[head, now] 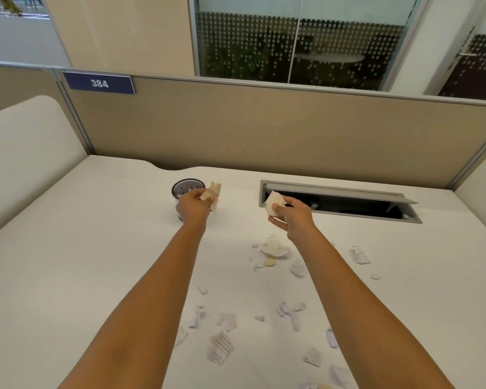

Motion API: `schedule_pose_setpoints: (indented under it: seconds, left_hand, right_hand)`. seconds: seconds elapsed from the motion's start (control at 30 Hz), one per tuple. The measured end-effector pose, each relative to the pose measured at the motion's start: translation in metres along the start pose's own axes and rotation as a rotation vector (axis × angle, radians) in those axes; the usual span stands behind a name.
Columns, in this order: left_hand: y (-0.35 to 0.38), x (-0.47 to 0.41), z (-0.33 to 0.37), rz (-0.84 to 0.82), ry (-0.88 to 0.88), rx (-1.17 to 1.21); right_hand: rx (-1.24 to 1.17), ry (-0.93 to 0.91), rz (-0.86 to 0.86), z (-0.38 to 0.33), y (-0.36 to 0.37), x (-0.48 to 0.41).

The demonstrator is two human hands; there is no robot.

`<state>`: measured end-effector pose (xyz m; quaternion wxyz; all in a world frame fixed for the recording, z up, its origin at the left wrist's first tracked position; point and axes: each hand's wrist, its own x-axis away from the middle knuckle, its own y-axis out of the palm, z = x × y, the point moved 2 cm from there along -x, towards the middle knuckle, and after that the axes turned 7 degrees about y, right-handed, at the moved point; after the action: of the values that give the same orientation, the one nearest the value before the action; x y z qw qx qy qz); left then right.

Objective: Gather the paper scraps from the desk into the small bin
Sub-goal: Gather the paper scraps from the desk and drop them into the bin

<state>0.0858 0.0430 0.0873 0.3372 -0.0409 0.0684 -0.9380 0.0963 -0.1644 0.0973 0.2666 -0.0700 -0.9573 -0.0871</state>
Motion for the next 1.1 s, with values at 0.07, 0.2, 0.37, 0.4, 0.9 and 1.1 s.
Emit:
schedule_pose_setpoints:
  seconds: [0.07,0.2,0.37,0.4,0.9,1.1]
  left_hand:
    - [-0.012,-0.026,0.007,0.032,0.046,-0.084]
    - [-0.025,-0.062,0.015,0.020,0.172,-0.262]
    - [-0.023,-0.098,0.010,-0.140,0.341,-0.505]
    - [-0.020,-0.102,0.008,-0.172,0.356,-0.588]
    - [0.007,-0.127,-0.011,-0.439,0.404,-1.220]
    - [0.006,-0.132,-0.004,-0.564,0.388,-1.231]
  right_hand:
    - [0.003,0.008,-0.029,-0.005,0.028,-0.008]
    - [0.039,-0.003,-0.058,-0.012,0.075,-0.022]
    - [0.200,-0.101,0.008,-0.015,0.132,-0.047]
    - [0.237,-0.128,0.022,-0.015,0.141,-0.051]
    - [0.863,-0.582,0.130,-0.006,0.209,-0.066]
    - [1.189,-0.679,0.120,0.000,0.217,-0.070]
